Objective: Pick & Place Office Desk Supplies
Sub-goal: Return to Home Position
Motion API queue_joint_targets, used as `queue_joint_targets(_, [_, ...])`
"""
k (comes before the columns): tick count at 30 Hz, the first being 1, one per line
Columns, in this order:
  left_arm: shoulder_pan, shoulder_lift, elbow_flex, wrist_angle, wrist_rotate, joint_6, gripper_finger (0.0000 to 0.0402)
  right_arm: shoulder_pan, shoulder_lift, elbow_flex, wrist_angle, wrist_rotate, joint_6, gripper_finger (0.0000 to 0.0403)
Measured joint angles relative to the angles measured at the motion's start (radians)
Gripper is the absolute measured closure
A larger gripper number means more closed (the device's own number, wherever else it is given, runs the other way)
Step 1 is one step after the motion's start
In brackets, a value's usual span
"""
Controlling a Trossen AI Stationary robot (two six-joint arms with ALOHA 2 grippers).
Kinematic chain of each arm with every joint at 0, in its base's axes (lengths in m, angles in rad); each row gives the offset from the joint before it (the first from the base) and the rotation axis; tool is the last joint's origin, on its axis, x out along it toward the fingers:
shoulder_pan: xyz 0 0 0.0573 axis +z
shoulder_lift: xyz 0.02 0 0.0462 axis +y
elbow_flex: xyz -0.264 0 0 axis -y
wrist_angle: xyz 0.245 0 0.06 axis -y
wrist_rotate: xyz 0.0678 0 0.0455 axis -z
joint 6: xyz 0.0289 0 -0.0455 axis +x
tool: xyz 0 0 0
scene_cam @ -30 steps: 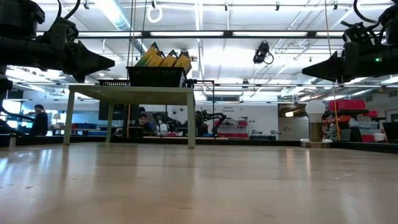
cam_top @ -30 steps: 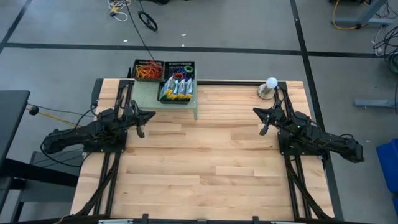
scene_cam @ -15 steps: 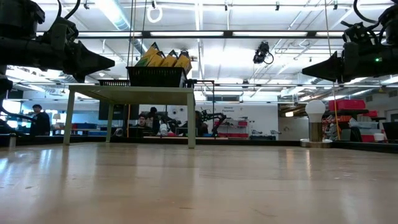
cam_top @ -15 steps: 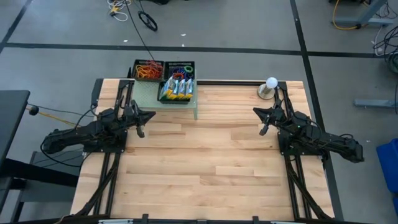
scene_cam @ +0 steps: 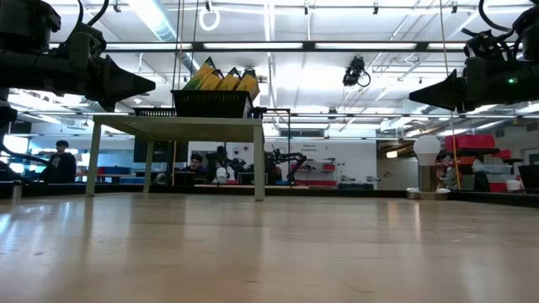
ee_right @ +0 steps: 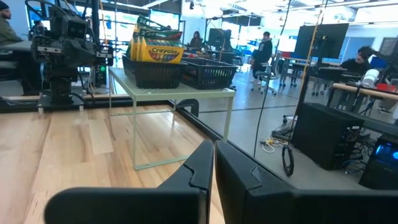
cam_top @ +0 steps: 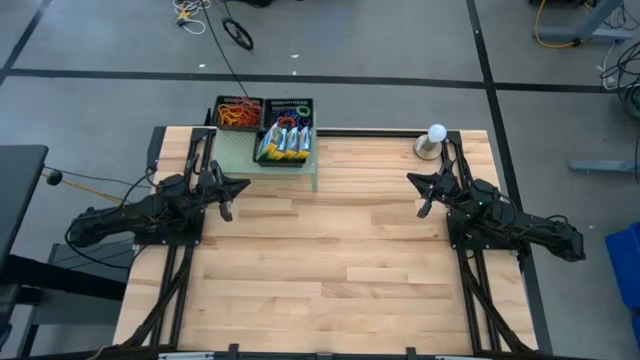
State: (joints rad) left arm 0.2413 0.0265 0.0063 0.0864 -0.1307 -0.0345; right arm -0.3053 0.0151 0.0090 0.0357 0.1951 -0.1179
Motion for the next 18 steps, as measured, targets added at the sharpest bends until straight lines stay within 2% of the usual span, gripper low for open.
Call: queue_joint_targets(18, [0.000, 0.000, 0.000, 0.000, 0.000, 0.000, 0.0388, 0.000, 0.000, 0.000, 0.000, 0.000, 0.000, 0.0375])
